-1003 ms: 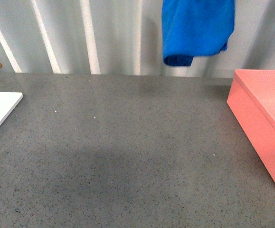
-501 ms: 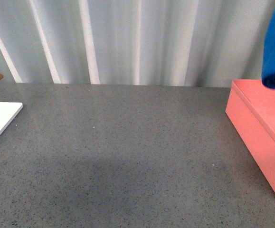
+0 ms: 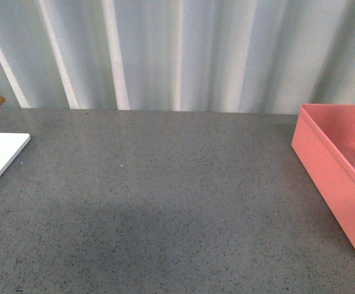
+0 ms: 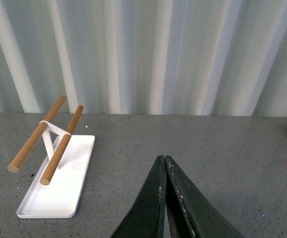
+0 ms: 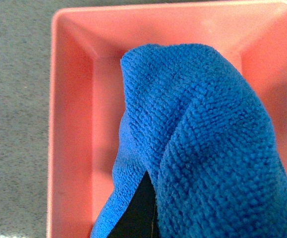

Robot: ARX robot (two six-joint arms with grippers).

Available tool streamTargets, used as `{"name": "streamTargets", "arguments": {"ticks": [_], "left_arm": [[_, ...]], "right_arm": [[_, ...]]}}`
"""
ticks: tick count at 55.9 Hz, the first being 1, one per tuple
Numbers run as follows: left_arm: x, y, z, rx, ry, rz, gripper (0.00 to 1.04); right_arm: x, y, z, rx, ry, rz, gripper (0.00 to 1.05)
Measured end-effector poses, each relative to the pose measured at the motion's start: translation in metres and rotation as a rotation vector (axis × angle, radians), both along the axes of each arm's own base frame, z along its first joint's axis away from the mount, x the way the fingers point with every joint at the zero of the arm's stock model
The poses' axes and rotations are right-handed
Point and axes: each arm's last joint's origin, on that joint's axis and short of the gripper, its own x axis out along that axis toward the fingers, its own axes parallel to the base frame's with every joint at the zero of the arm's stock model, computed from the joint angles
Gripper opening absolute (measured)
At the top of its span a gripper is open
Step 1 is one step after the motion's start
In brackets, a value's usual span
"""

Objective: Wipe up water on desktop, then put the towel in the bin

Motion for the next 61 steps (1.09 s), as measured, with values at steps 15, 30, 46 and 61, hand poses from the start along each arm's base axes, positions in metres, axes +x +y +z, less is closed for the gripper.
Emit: {"name": "streamTargets", "arguments": {"ticks": [15, 30, 46, 61], "left_arm": [[0.000, 0.000, 0.000, 0.000, 0.000, 0.000, 0.04], [0.000, 0.000, 0.000, 0.000, 0.000, 0.000, 0.04], [0.000, 0.000, 0.000, 0.000, 0.000, 0.000, 0.04], [0.000, 0.000, 0.000, 0.000, 0.000, 0.000, 0.04]], "right_arm": [[-0.009, -0.037, -0.039, -0.043, 0.080, -0.088, 0.04], [-0.008, -0.040, -0.068, -0.056, 0.147, -0.104, 0.27], [-0.001, -0.028, -0.065, -0.045, 0.134, -0.064, 0.73], [0.001, -0.021, -0.065, -0.037, 0.133, -0.047, 0.97]]}}
